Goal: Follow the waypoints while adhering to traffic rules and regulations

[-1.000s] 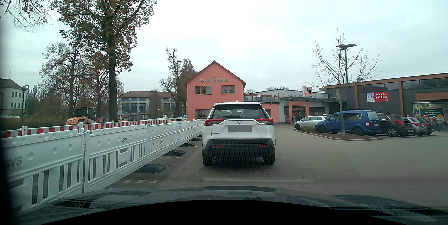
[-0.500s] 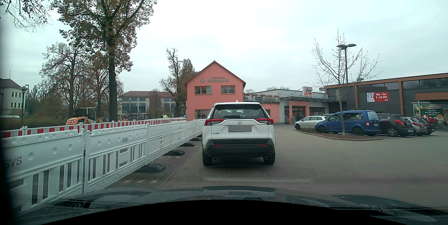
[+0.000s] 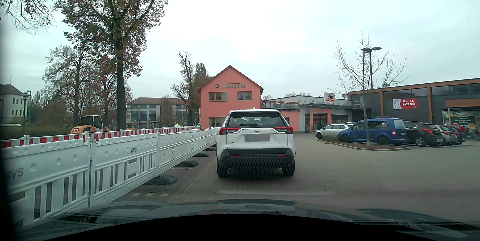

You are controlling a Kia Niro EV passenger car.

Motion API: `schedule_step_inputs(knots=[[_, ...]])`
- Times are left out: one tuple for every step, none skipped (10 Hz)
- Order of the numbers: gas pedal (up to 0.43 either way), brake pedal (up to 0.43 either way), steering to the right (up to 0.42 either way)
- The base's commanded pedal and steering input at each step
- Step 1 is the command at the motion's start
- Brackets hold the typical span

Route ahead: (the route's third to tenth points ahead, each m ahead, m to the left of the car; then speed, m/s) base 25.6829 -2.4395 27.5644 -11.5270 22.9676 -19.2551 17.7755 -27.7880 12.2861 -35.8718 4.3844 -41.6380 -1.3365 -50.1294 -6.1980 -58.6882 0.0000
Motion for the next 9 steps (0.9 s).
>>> schedule_step_inputs(knots=[[0.0, 0.037, 0.076], [0.0, 0.024, 0.09], [0.0, 0.012, 0.108], [0.0, 0.018, 0.127], [0.0, 0.03, 0.154], [0.0, 0.037, 0.21], [0.0, 0.043, 0.266], [0.0, 0.037, 0.307], [0.0, 0.03, 0.337]])
